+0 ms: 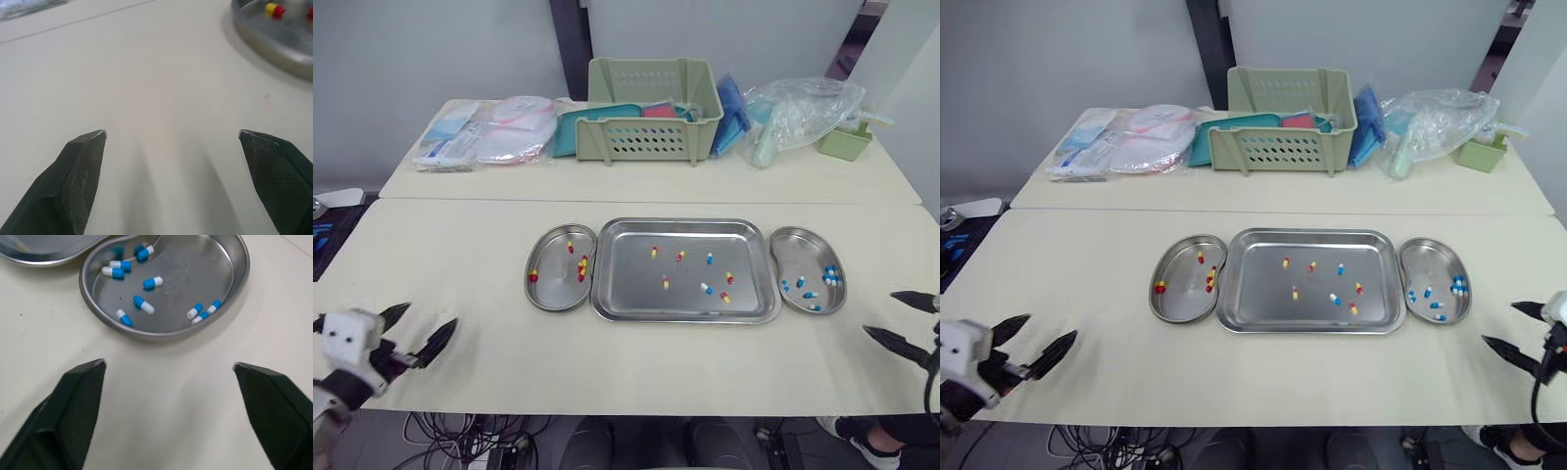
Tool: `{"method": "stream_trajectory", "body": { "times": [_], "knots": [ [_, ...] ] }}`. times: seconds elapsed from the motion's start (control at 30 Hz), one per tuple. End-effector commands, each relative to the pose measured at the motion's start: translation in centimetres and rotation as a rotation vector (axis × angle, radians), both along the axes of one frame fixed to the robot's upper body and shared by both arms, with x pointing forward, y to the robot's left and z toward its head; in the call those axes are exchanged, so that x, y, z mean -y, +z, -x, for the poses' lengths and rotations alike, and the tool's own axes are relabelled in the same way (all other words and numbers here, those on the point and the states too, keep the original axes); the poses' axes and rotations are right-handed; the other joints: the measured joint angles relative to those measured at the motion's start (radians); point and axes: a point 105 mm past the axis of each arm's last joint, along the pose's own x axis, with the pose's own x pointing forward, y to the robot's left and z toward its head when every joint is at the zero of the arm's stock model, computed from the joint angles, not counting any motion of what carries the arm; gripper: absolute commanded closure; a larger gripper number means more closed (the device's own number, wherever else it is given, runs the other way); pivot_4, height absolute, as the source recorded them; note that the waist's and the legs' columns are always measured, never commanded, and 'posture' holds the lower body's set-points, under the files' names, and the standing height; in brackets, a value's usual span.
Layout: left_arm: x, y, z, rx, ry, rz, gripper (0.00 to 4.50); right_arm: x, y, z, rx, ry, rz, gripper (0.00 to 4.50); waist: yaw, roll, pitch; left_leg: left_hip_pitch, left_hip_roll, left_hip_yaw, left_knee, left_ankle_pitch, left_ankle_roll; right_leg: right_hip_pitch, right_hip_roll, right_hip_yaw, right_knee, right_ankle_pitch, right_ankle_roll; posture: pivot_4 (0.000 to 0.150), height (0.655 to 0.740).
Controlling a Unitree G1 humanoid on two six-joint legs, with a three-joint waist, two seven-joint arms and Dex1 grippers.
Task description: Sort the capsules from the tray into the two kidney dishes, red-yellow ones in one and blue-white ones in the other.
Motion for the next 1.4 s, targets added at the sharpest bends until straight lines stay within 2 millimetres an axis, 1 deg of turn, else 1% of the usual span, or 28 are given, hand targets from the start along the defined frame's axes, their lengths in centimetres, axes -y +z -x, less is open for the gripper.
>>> {"method": "stream_trajectory", "body": {
  "times": [0.03, 0.1, 0.13, 0.17, 0.23, 0.27, 0.4, 0.47, 0.53, 0.6, 0.67, 0.73, 0.77, 0.9, 0.97, 1.03, 1.1, 1.23, 1.33, 1.4],
  "knots": [
    [-0.9, -0.5, 0.6, 0.006, 0.031, -0.009, 0.00, 1.5, 1.3, 0.4, 0.040, -0.021, 0.036, 0.03, 0.003, 0.000, 0.000, 0.001, 0.000, 0.000, 0.000, 0.000, 0.000, 0.001, 0.000, 0.000, 0.000, 0.000, 0.000, 0.150, 0.7390],
    [-0.9, -1.1, 0.9, -0.004, 0.037, -0.009, 0.00, 2.7, 1.0, 0.8, 0.023, -0.047, 0.049, 0.03, 0.004, 0.000, 0.000, 0.003, 0.000, 0.000, 0.000, 0.000, 0.000, 0.003, 0.000, -0.001, 0.000, 0.000, 0.000, 0.150, 0.7390],
    [-0.7, -1.1, 1.0, 0.000, 0.037, -0.009, 0.00, 3.3, 0.9, 1.1, 0.012, -0.055, 0.055, 0.03, 0.004, -0.001, 0.000, 0.003, 0.000, 0.000, 0.000, 0.000, 0.000, 0.003, 0.000, 0.000, 0.000, 0.000, 0.000, 0.150, 0.7390],
    [-1.1, -0.9, 1.0, 0.007, 0.046, -0.012, 0.00, 3.8, 0.7, 1.3, 0.000, -0.062, 0.068, 0.03, 0.005, -0.001, 0.000, 0.003, 0.000, 0.000, 0.000, 0.000, 0.000, 0.003, 0.000, 0.000, 0.000, 0.000, 0.000, 0.150, 0.7390],
    [-1.3, -0.8, 0.9, 0.016, 0.053, -0.019, 0.00, 4.6, 0.6, 1.6, -0.013, -0.071, 0.083, 0.03, 0.004, -0.001, 0.000, 0.003, 0.000, 0.000, 0.000, 0.000, 0.000, 0.003, 0.000, 0.000, 0.000, 0.000, 0.000, 0.150, 0.7390],
    [-1.7, -0.9, 0.9, 0.007, 0.051, -0.031, 0.00, 4.7, 0.6, 1.7, -0.013, -0.075, 0.086, 0.03, 0.004, 0.000, 0.000, 0.003, 0.000, 0.000, 0.000, 0.000, 0.000, 0.003, 0.000, 0.000, 0.000, 0.000, 0.000, 0.150, 0.7390],
    [-2.1, -1.0, 0.7, -0.023, 0.024, -0.062, 0.00, 4.8, 0.7, 2.4, -0.020, -0.070, 0.087, 0.03, 0.004, 0.000, 0.000, 0.003, 0.000, 0.000, -0.001, 0.000, 0.000, 0.003, 0.000, 0.000, 0.000, 0.000, 0.000, 0.150, 0.7390],
    [-2.5, -0.7, 0.6, -0.020, 0.024, -0.070, 0.00, 4.5, 0.6, 2.9, -0.019, -0.062, 0.083, 0.03, 0.004, 0.000, 0.000, 0.003, 0.000, 0.000, -0.001, 0.000, 0.000, 0.003, 0.000, 0.000, 0.000, 0.000, 0.000, 0.150, 0.7390],
    [-2.6, -0.2, 0.2, -0.011, 0.029, -0.078, 0.00, 3.6, 0.5, 2.9, -0.012, -0.040, 0.070, 0.03, 0.004, 0.000, 0.000, 0.003, 0.000, 0.000, -0.001, 0.000, 0.000, 0.003, 0.000, 0.000, 0.000, 0.000, 0.000, 0.150, 0.7390],
    [-2.5, -0.2, -0.1, -0.010, 0.042, -0.080, 0.00, 2.1, 0.3, 3.1, 0.001, 0.007, 0.055, 0.03, 0.003, 0.000, 0.000, 0.003, 0.001, 0.000, -0.001, 0.000, 0.000, 0.003, 0.000, 0.000, 0.000, 0.000, 0.000, 0.150, 0.7390],
    [-2.5, -0.4, -0.2, -0.020, 0.047, -0.075, 0.00, 0.1, 0.3, 3.4, 0.020, 0.061, 0.034, 0.03, 0.003, 0.000, 0.000, 0.003, 0.001, 0.000, -0.001, 0.000, 0.000, 0.003, 0.000, 0.000, 0.000, 0.000, 0.000, 0.150, 0.7390],
    [-2.6, -0.5, -0.1, -0.027, 0.050, -0.070, 0.00, -2.5, 0.3, 3.9, 0.037, 0.124, 0.008, 0.03, 0.004, 0.000, 0.000, 0.003, 0.001, 0.000, -0.001, 0.000, 0.000, 0.003, 0.000, 0.000, 0.000, 0.000, 0.000, 0.150, 0.7390],
    [-2.6, -0.6, -0.1, -0.030, 0.050, -0.068, 0.00, -3.4, 0.3, 4.1, 0.042, 0.143, -0.002, 0.03, 0.004, 0.000, 0.000, 0.003, 0.001, -0.001, -0.001, 0.000, 0.000, 0.003, 0.000, -0.001, 0.000, 0.000, 0.000, 0.150, 0.7390],
    [-0.7, -0.7, 0.0, -0.043, -0.003, -0.060, 0.00, -9.0, 0.1, 3.7, 0.111, 0.263, -0.105, 0.03, 0.002, -0.003, -0.002, 0.003, 0.001, 0.000, -0.001, 0.000, 0.000, 0.003, 0.000, 0.000, 0.000, 0.000, 0.000, 0.150, 0.7390],
    [-0.4, -0.4, 0.1, -0.038, -0.007, -0.055, 0.00, -11.2, -0.1, 3.7, 0.141, 0.300, -0.148, 0.03, 0.004, -0.004, -0.003, 0.004, 0.001, -0.001, -0.001, 0.000, 0.000, 0.003, 0.000, -0.001, 0.000, 0.000, 0.000, 0.150, 0.7390],
    [0.0, -0.2, 0.2, -0.035, -0.014, -0.052, 0.00, -12.6, -0.4, 3.6, 0.163, 0.315, -0.187, 0.03, 0.006, -0.005, -0.003, 0.003, 0.001, -0.001, -0.001, 0.000, 0.000, 0.003, 0.000, -0.001, 0.000, 0.000, 0.000, 0.150, 0.7390],
    [0.2, -0.1, 0.4, -0.034, -0.017, -0.052, 0.00, -13.3, -0.6, 3.4, 0.180, 0.314, -0.205, 0.03, 0.006, -0.005, -0.003, 0.003, 0.001, -0.001, -0.001, 0.000, 0.000, 0.003, 0.000, -0.001, 0.000, 0.000, 0.000, 0.150, 0.7390],
    [1.1, 0.3, 0.7, -0.020, -0.049, -0.049, 0.00, -13.3, -0.9, 2.6, 0.211, 0.294, -0.214, 0.03, 0.006, -0.006, -0.004, 0.003, 0.001, -0.001, -0.001, 0.000, 0.000, 0.003, 0.000, -0.001, 0.000, 0.000, 0.000, 0.150, 0.7390],
    [1.7, 0.3, 1.0, -0.023, -0.068, -0.036, 0.00, -13.5, -0.7, 2.1, 0.233, 0.298, -0.224, 0.03, 0.006, -0.006, -0.004, 0.003, 0.001, -0.001, -0.001, 0.000, 0.000, 0.003, 0.000, -0.001, 0.000, 0.000, 0.000, 0.150, 0.7390],
    [1.8, 0.2, 1.1, -0.027, -0.070, -0.034, 0.00, -13.5, -0.9, 2.1, 0.229, 0.305, -0.225, 0.03, 0.006, -0.006, -0.004, 0.004, 0.001, -0.001, -0.001, 0.000, 0.000, 0.003, 0.000, -0.001, 0.000, 0.000, 0.000, 0.150, 0.7390]
  ]
}}
